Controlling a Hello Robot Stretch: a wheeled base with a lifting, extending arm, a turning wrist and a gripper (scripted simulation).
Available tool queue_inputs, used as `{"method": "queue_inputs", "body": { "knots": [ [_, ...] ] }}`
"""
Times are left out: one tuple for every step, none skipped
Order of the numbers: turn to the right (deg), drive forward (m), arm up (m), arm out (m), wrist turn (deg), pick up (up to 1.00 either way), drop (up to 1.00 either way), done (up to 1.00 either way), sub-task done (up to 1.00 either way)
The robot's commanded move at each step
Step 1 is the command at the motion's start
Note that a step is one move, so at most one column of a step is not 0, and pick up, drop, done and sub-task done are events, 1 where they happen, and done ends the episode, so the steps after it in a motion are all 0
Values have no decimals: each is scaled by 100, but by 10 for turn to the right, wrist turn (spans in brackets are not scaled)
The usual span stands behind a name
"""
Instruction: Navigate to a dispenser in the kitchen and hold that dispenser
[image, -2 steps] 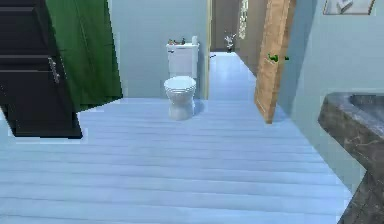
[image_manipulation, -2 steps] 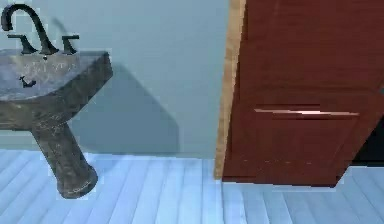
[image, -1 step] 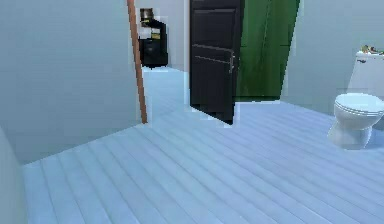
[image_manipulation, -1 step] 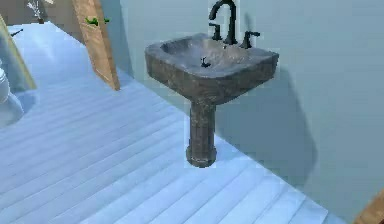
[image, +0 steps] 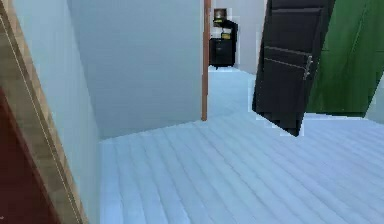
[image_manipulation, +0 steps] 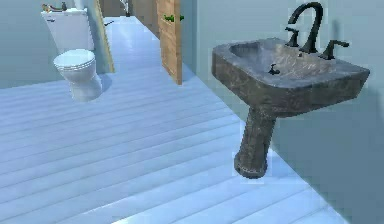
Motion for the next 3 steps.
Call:
{"method": "queue_inputs", "body": {
  "knots": [
    [0, 25, 0, 0, 0, 0, 0, 0, 0],
    [450, 0, 0, 0, 0, 0, 0, 0, 0],
    [30, 0, 0, 0, 0, 0, 0, 0, 0]
  ]
}}
